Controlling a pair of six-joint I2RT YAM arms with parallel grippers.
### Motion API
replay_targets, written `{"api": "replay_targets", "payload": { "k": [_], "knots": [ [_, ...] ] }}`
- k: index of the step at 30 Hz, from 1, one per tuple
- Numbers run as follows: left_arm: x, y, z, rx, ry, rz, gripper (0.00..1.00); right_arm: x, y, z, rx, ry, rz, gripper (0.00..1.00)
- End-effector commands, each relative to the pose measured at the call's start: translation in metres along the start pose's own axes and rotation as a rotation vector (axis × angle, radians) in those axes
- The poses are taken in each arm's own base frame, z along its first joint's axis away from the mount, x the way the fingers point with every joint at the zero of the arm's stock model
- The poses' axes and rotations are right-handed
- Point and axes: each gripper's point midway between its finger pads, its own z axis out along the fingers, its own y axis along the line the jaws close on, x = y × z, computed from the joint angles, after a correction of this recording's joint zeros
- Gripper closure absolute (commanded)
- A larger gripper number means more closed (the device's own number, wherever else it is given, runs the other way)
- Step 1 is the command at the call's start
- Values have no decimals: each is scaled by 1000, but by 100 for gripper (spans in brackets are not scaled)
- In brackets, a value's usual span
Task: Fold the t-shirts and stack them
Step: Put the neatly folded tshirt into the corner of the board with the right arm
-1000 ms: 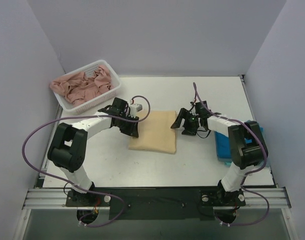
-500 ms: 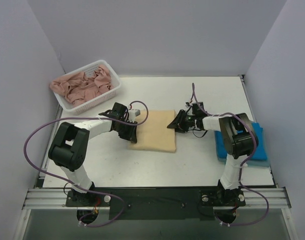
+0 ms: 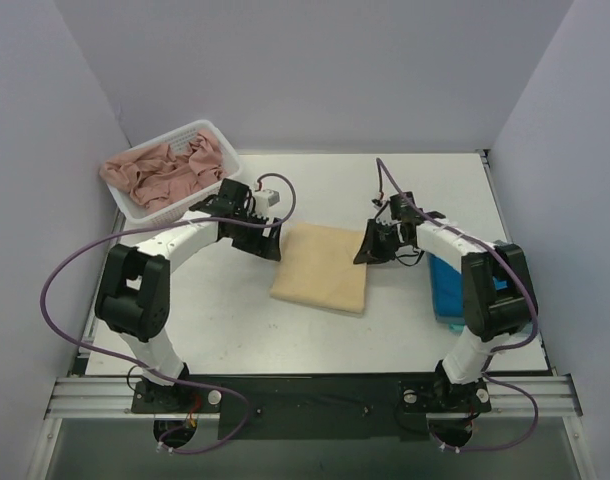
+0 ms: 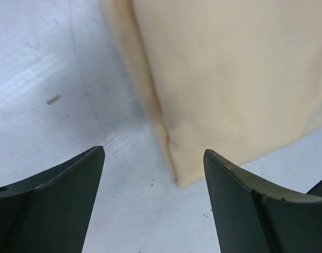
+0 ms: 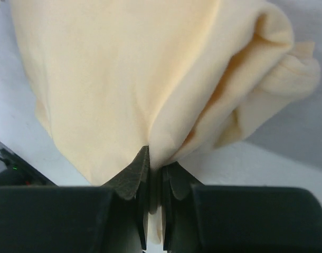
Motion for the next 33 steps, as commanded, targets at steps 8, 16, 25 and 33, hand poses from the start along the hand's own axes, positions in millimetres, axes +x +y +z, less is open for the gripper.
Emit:
{"api": "replay_targets", "payload": {
  "k": [8,16,25,33],
  "knots": [
    [-40,5,-48,-53,-119,107,11,53,-62,-137,534,244,-465,100],
    [-46,7,-54,-72,-142,126,9,34,-76,-221,813,180,-581,100],
    [-44,9,-51,-78,-138,130,9,18,-87,-283,973,192,-600,100],
    [-44,11,-49,-81,-137,131,8,-3,-81,-330,1064,128,-622,100]
  ]
}}
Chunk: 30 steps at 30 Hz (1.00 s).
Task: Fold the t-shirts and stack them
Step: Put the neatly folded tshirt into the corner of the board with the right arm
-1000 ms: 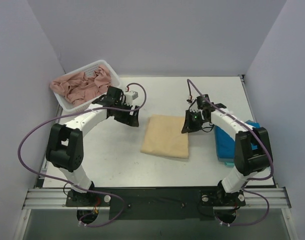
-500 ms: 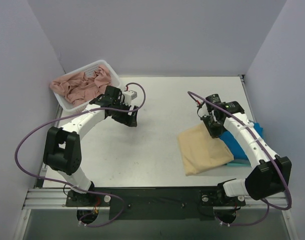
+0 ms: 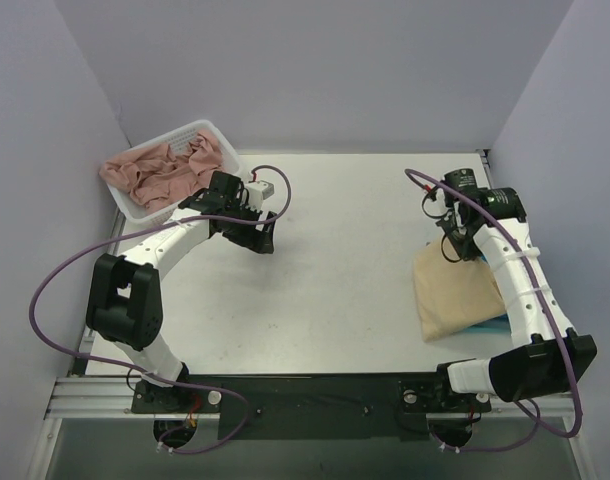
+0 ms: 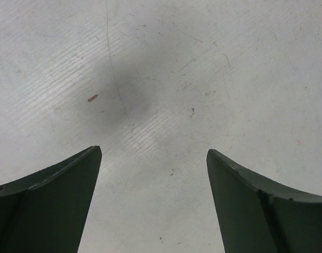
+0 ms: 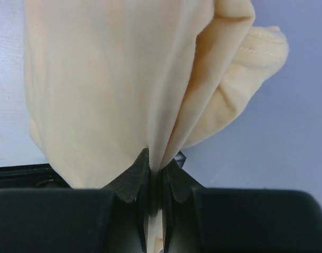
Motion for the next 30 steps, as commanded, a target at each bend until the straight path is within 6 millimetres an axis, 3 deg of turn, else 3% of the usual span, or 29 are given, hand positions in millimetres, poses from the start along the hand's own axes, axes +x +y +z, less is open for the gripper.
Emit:
{"api": "replay_targets", "payload": {
  "k": [1,10,19,25,30],
  "knots": [
    [-13,-1,-10,-9,-52,32,8,8,-36,-30,113,-1,-39,100],
    [-15,1,-10,-21,-56,36,8,23,-53,-38,137,13,-26,100],
    [-11,1,-10,-21,-49,35,7,26,-69,-21,149,62,-51,100],
    [-10,1,-9,-19,-46,35,7,32,-83,0,114,74,-54,100],
    [-10,1,-9,-17,-45,34,7,36,-80,38,57,97,-118,100]
  ]
}}
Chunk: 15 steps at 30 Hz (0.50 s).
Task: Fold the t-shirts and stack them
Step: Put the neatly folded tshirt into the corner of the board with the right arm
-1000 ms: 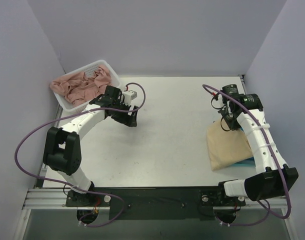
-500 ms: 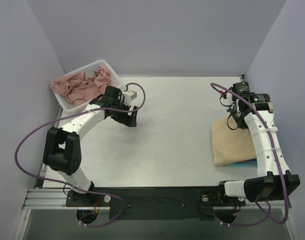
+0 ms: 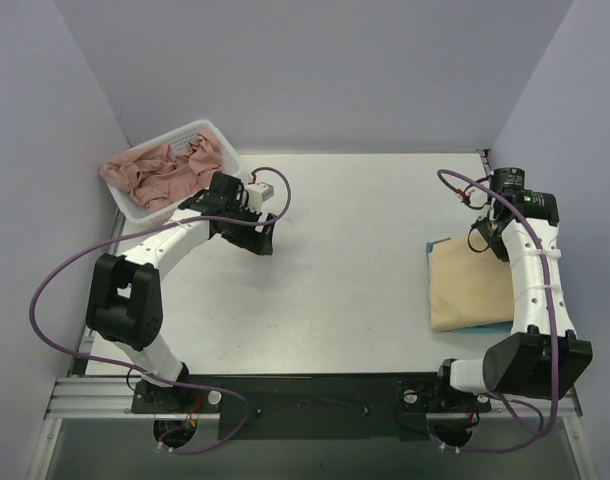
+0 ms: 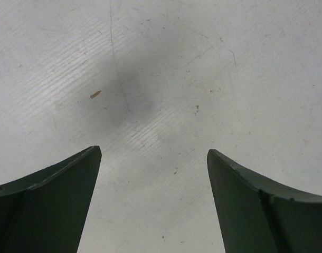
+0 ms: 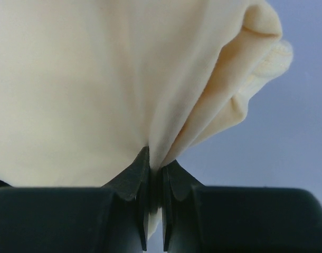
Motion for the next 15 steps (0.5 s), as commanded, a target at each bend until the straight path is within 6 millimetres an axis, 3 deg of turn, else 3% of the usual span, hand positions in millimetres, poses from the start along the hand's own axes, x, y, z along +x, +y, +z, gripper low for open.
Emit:
{"api": "replay_targets", "payload": {
  "k": [1,4,9,15],
  "knots": [
    [-15,-1,-10,-5,-55,31,7,3,-5,31,-11,37,-75,100],
    [-14,-2,-11,-6,-53,30,7,1,-12,49,-1,70,-66,100],
    [-14,0,-12,-13,-49,32,7,14,-18,80,-20,159,12,100],
    [-13,2,-13,-17,-47,29,7,13,-42,96,79,165,53,100]
  ]
}}
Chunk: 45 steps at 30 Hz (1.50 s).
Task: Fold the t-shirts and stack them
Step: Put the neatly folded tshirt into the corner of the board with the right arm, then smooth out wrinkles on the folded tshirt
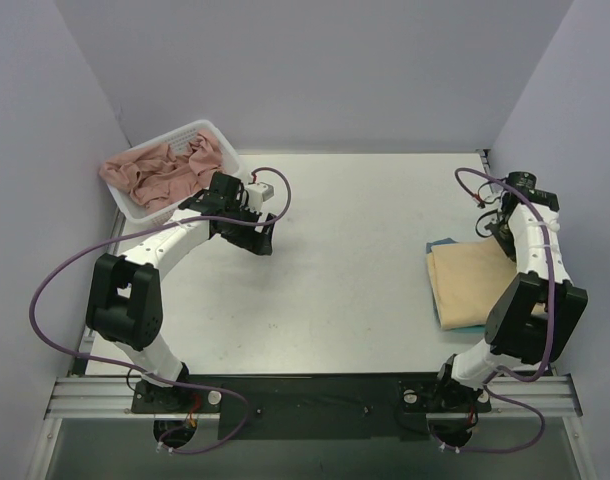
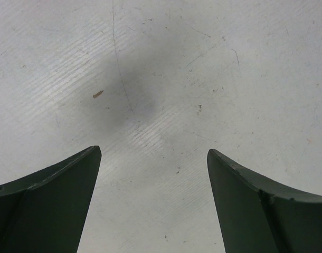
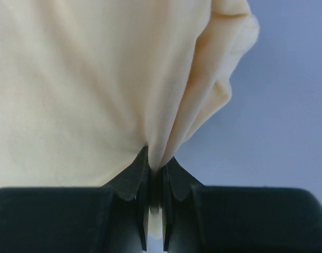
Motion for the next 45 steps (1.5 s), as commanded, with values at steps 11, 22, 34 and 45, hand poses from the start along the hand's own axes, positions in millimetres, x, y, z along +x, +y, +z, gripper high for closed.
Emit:
{"api": "replay_targets", "payload": {
  "k": [11,22,34,45],
  "knots": [
    [-13,6,-12,-21,-45,9,7,24,-47,17,195,85,163,100],
    [-10,8,-12,-18,-41,8,7,35,-82,17,356,129,393,0],
    [-15,11,-19,-29,-57,15,7,-62,7,-63,130,-389,154,0],
    [-13,6,-32,-35,-92,37,7,-67,106,-46,-177,-362,266,30]
  ]
}}
